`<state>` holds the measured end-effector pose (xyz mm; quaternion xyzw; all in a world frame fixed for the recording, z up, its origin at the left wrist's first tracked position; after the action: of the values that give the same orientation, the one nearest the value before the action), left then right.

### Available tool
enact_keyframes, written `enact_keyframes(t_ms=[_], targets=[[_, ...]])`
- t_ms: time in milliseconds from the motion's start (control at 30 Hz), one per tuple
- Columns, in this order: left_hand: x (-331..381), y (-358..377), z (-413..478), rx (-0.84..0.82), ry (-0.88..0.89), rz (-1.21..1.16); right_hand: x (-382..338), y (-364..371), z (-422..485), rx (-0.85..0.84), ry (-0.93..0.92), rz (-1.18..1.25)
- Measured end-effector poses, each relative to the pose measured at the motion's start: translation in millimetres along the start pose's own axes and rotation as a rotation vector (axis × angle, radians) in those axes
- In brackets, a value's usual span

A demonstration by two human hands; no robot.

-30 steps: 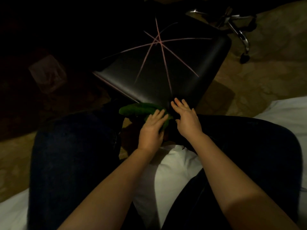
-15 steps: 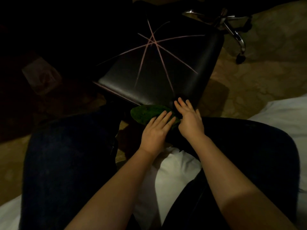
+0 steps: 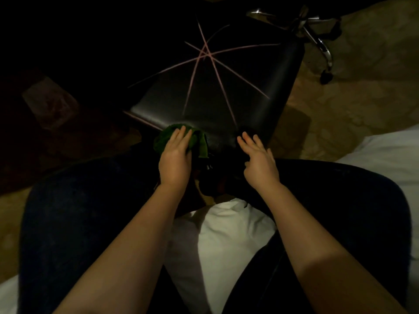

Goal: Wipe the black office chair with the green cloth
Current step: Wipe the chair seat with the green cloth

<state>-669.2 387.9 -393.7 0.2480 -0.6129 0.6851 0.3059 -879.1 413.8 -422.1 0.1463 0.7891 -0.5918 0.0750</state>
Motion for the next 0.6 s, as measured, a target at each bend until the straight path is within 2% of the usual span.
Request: enact_keyframes(t_ms=[233,600], targets=[[2,1,-1,-0.028,-0.028,-0.066,-2,0,1,-0.008,-0.012,0.007],[40,40,-31,-0.117,0.032,-0.116,-1,-1,3,-0.010,0.014,0.054]])
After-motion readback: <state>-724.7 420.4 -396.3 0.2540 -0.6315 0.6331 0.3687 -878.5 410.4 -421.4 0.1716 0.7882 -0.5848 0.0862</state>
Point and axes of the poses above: each hand's wrist, its own z-axis towards the middle knuckle, its own y-axis out of the palm, x = y × z, the point moved 10 cm from there along z, towards the middle knuckle, and after that the axes turned 12 degrees about -z, right-handed, at the moved point
